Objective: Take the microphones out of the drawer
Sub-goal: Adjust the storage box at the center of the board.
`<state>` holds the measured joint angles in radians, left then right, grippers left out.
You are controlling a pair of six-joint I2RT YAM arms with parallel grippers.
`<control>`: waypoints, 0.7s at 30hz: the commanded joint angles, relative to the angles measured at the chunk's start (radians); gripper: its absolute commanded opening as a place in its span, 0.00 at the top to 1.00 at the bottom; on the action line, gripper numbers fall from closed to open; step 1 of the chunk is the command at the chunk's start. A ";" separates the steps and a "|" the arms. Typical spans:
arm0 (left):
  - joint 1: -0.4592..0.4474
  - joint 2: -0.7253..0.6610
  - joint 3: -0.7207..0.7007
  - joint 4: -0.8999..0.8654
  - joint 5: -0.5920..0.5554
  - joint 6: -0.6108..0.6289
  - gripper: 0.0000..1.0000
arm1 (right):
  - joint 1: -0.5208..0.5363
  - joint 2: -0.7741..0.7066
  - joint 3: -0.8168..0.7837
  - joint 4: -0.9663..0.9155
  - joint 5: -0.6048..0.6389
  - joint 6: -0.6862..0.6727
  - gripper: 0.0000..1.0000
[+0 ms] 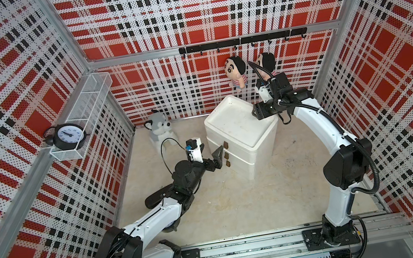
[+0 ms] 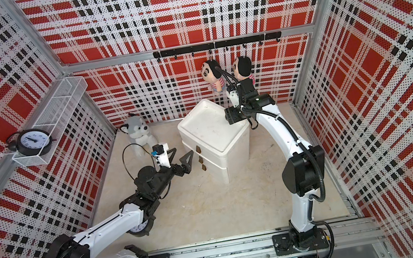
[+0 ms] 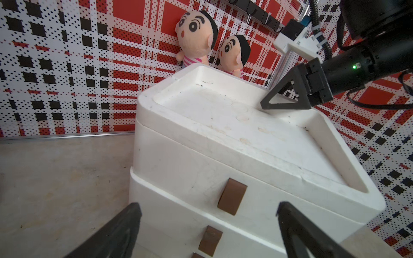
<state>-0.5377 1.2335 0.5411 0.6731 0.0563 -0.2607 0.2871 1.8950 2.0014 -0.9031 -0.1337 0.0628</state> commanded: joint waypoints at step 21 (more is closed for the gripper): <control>-0.006 0.152 0.033 0.172 0.109 -0.002 0.02 | -0.023 -0.183 -0.201 0.051 0.095 -0.213 1.00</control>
<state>-0.5385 1.3590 0.5438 0.7990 0.1368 -0.2588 0.2955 1.7916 1.8492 -0.8310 -0.0566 -0.0498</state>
